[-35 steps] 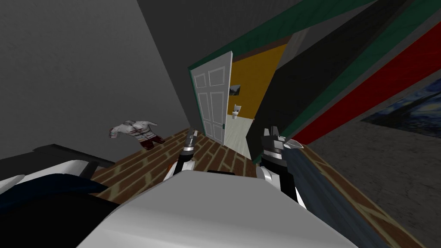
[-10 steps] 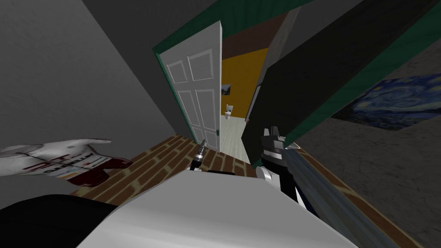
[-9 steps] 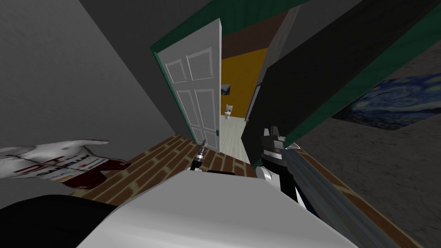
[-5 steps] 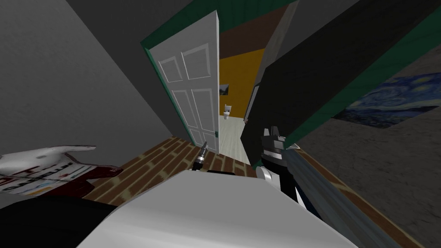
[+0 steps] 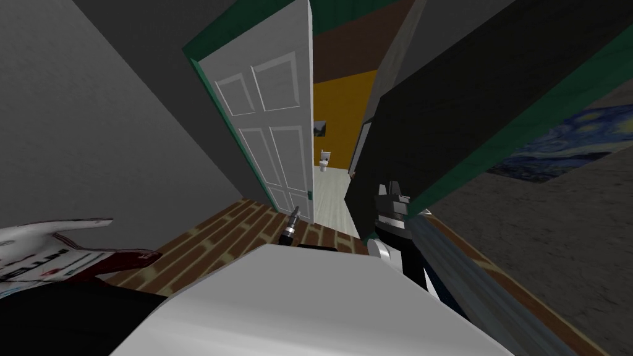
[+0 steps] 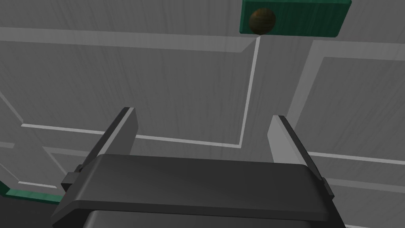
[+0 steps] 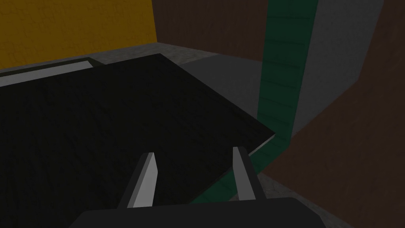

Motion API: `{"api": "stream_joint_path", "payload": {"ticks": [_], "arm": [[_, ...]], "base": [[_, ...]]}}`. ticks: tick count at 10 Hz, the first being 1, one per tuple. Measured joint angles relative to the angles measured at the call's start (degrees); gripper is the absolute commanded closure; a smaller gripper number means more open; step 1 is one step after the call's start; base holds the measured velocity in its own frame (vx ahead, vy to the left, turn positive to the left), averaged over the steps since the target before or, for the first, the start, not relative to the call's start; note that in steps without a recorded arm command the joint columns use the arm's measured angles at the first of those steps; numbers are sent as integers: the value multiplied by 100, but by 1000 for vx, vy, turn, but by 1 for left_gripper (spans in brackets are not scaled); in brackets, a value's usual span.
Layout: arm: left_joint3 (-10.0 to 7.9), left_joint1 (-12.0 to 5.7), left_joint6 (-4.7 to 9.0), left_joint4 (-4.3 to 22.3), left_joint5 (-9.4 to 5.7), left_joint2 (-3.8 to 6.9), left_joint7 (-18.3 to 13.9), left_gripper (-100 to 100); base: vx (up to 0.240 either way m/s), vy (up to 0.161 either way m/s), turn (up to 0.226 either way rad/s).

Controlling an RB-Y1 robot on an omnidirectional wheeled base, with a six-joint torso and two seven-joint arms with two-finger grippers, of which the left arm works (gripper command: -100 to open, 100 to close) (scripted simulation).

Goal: Push the door open

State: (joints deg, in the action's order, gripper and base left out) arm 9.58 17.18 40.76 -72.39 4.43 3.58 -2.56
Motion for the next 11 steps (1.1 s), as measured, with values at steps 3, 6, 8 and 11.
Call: {"api": "stream_joint_path", "payload": {"ticks": [3, 6, 8, 11], "arm": [[72, -69, 53, 331, 2, -41, -10, -100], [136, -151, 137, 716, 6, -111, -7, -100], [175, -209, 189, 955, 3, -140, -20, -100], [145, -269, 216, 1054, -11, -94, -13, -100]], "base": [[119, 34, -70], [120, 49, -56], [86, 39, -30], [172, -22, -25]]}}
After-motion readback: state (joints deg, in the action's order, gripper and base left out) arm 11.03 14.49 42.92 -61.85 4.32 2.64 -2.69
